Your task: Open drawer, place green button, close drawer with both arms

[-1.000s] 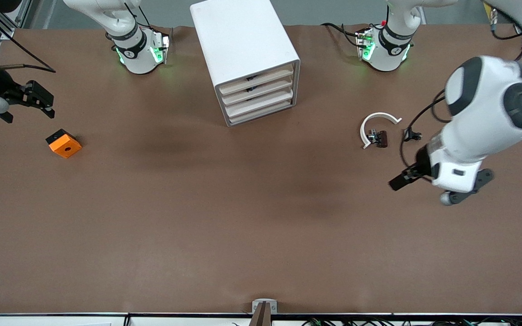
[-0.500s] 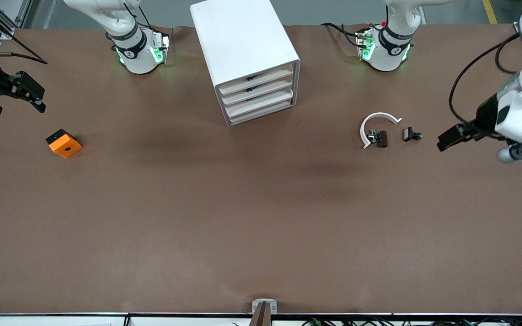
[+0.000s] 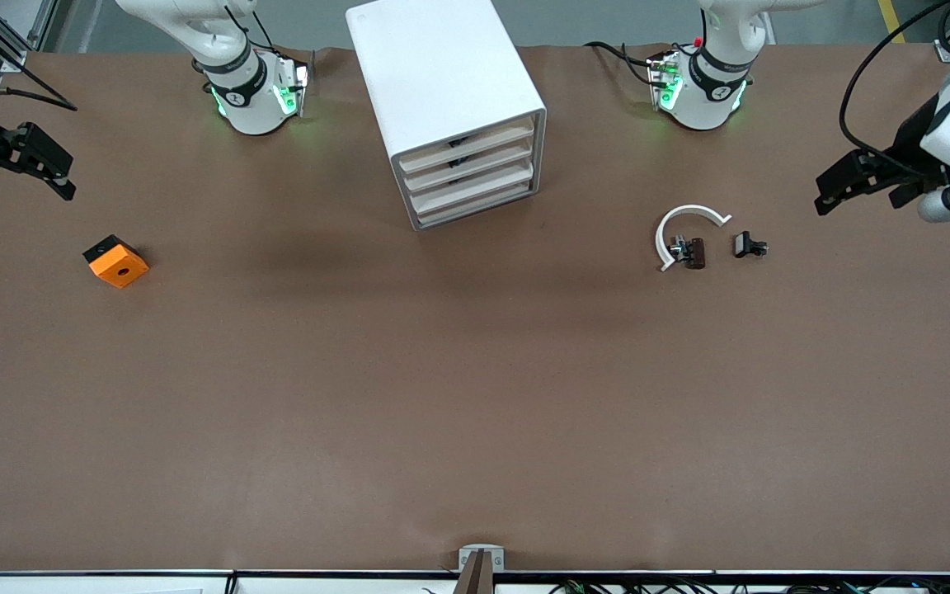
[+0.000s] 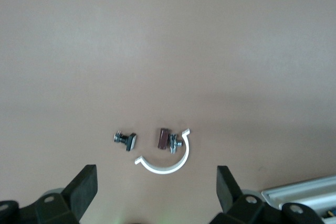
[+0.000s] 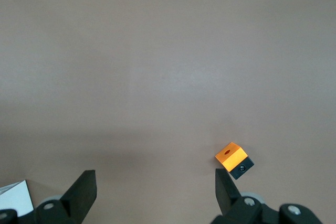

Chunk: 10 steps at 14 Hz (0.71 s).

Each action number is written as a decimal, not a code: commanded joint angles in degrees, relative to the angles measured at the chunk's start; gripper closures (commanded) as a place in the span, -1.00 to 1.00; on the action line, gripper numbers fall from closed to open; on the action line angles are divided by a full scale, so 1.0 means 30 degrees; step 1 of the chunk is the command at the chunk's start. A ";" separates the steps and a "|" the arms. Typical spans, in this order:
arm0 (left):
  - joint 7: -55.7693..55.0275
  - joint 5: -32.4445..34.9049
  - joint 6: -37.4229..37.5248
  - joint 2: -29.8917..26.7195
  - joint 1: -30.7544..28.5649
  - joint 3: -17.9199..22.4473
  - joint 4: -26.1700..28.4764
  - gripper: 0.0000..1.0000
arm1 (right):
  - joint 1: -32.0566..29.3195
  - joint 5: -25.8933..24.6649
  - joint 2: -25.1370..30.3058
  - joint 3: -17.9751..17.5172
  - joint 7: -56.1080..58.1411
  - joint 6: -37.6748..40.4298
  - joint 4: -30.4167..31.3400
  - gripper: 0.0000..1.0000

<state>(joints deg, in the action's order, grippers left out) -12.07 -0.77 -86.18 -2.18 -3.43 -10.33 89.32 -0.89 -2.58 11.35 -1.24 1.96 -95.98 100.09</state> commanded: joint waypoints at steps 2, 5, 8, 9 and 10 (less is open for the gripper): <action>0.0477 0.0257 0.0425 -0.0387 -0.0203 -0.0335 0.0372 -1.00 | -0.0610 0.0420 -0.0296 -0.0232 0.0520 0.0734 -0.0582 -1.00; 0.0448 0.0315 0.0425 -0.0242 -0.0203 -0.0365 0.0314 -1.00 | -0.0523 0.0420 -0.0501 -0.0261 0.0433 0.0851 -0.0610 -1.00; 0.0448 0.0403 0.0308 0.0197 -0.0174 -0.0365 -0.0035 -1.00 | -0.0434 0.0420 -0.0560 -0.0290 0.0403 0.0851 -0.0611 -1.00; 0.0448 0.0403 0.0337 0.0228 -0.0232 -0.0336 -0.0270 -1.00 | -0.0493 0.0420 -0.0560 -0.0290 0.0432 0.0909 -0.0611 -1.00; 0.0477 0.0403 0.0337 0.0199 -0.0261 -0.0219 -0.0330 -1.00 | -0.0493 0.0420 -0.0560 -0.0290 0.0432 0.1171 -0.0640 -1.00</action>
<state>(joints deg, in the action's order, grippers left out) -11.82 -0.77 -85.47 -1.87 -3.48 -10.75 89.88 -1.11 -2.50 10.28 -1.37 2.46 -94.33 99.87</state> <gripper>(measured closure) 0.000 0.000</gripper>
